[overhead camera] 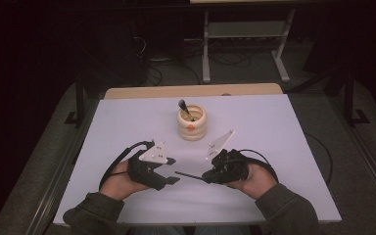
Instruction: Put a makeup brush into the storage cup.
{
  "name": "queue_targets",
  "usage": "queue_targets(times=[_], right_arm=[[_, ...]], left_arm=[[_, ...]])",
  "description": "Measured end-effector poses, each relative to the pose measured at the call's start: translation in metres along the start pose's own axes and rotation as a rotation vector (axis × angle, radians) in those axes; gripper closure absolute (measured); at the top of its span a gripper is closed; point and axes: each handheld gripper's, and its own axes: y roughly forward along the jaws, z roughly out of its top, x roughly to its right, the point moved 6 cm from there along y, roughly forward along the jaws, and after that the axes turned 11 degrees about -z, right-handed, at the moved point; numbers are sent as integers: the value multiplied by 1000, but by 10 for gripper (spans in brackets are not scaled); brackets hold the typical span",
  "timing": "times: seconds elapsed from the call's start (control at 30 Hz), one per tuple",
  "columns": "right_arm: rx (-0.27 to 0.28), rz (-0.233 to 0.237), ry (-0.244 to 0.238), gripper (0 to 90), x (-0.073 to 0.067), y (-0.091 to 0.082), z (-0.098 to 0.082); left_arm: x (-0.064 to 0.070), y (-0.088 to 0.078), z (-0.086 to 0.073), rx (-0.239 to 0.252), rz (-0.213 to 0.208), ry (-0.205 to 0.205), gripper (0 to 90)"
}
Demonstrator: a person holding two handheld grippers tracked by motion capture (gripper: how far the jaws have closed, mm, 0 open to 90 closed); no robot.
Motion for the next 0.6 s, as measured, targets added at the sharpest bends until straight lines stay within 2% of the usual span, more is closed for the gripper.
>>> queue_targets(times=[0.1,0.17,0.2,0.37,0.47,0.6], right_arm=[[-8,24,-16,850,-3,3,4],[-11,30,-23,850,-4,4,5],[-14,38,-29,850,-6,5,6],[-17,61,-63,850,-10,9,8],[-20,74,-71,850,-13,10,10],[-15,86,-83,850,-17,9,12]], left_arm=[[2,4,0,-6,-18,7,470],[3,6,-1,-40,-32,24,492],[4,9,0,-35,-38,18,505],[6,16,-3,-85,-70,31,582],[9,20,-4,-99,-89,31,620],[13,23,-4,-109,-104,52,670]])
